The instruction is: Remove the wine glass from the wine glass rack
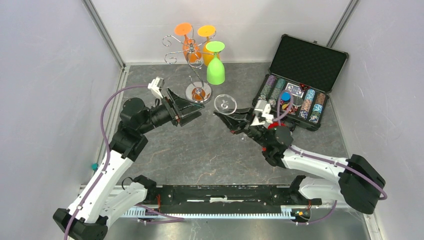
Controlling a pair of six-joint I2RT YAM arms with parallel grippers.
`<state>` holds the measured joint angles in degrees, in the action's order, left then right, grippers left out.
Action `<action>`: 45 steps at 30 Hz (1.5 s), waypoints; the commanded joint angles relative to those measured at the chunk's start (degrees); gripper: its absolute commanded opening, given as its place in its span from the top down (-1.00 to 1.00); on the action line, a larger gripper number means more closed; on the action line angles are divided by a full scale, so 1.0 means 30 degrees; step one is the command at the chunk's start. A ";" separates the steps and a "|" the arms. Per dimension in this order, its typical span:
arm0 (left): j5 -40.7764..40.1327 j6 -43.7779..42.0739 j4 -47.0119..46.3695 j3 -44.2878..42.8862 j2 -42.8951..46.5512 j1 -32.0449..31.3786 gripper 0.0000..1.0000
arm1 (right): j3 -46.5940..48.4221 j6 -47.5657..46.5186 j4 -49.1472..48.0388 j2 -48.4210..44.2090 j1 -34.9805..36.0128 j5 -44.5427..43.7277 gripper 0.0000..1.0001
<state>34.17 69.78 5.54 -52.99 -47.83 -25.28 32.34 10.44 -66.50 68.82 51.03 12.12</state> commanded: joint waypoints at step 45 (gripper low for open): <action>0.0904 1.1696 -1.7156 0.5204 -0.2072 -0.1267 0.20 | -0.1689 1.1275 -0.8917 -0.0880 0.0079 -1.0921 1.00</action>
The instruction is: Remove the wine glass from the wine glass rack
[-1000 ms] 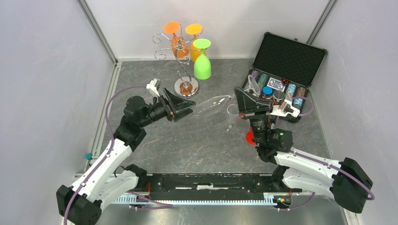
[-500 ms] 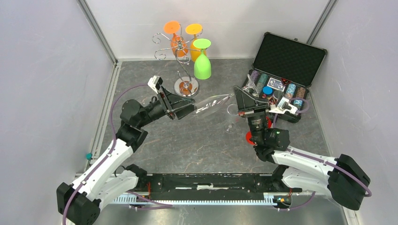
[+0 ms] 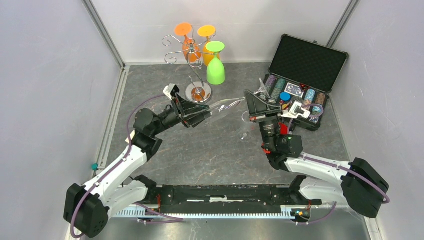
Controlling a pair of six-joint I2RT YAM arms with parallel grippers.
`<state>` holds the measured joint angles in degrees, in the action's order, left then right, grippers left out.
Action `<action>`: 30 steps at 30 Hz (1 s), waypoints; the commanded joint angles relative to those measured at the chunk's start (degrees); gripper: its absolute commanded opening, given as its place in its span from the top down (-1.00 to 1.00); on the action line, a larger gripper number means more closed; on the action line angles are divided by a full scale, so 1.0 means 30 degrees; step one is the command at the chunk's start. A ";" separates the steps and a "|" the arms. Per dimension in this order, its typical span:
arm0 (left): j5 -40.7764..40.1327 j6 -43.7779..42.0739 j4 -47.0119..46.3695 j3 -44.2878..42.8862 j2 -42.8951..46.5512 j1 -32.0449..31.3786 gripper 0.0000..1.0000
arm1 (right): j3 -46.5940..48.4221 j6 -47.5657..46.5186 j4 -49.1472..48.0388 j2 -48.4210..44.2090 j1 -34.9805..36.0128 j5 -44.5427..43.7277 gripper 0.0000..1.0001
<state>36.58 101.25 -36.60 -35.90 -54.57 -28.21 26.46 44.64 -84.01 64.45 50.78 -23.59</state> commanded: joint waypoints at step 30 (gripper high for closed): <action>-0.0122 -0.2491 -0.2097 -0.1889 0.0671 -0.0296 0.74 | 0.0766 0.4427 -0.0958 0.0611 0.0153 0.1061 0.99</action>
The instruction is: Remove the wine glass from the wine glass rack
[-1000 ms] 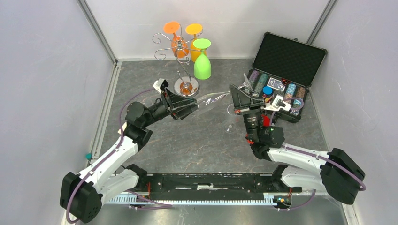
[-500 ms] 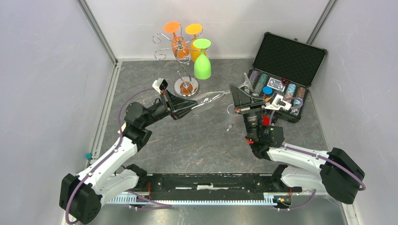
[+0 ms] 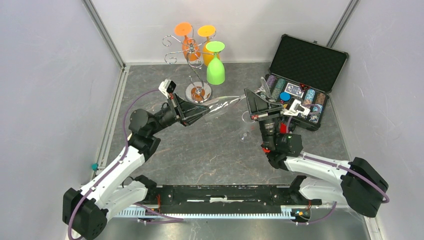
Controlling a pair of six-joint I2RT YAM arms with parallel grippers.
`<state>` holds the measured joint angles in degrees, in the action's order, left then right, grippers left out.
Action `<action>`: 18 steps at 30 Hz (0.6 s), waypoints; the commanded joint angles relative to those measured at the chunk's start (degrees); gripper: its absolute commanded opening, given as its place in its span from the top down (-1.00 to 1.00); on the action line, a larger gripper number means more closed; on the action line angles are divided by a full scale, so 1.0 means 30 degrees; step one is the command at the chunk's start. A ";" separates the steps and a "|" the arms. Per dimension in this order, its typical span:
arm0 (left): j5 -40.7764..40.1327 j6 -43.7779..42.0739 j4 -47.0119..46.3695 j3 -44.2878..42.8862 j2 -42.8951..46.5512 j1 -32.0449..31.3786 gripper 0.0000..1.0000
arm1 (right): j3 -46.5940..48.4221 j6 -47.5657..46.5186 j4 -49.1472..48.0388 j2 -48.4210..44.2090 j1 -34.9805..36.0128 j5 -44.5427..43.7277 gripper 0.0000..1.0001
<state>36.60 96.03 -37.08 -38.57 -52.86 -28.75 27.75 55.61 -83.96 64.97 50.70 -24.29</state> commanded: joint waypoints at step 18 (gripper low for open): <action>-0.2376 -0.7770 0.6252 -0.3011 0.2109 -0.0099 0.95 | -0.0146 0.0432 -0.2010 0.0695 0.0192 0.2456 -0.11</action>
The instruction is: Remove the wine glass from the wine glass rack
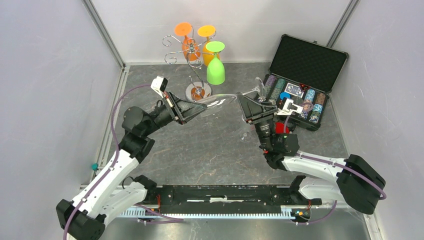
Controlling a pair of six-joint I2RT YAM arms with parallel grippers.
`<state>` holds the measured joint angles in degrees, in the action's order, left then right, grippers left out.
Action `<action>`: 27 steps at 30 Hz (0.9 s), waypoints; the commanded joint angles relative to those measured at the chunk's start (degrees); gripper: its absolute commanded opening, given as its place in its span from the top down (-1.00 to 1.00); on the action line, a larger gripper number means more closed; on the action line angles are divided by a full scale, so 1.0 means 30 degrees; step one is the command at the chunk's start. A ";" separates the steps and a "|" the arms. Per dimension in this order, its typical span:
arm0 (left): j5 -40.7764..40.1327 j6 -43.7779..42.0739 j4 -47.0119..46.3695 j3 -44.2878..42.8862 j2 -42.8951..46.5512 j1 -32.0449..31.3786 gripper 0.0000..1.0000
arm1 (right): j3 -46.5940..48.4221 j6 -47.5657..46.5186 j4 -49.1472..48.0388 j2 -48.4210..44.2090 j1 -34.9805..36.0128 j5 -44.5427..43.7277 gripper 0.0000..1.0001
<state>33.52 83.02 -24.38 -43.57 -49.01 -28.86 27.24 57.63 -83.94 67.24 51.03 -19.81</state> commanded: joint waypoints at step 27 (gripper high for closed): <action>-0.6320 -1.8240 2.3507 -1.2752 -0.2521 -0.0049 0.95 | -0.2229 -0.2327 0.8787 -0.5237 0.0079 0.4626 -0.96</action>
<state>18.11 36.67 38.85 -78.83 -54.22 -28.86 21.26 55.31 -68.29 56.23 51.03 -6.07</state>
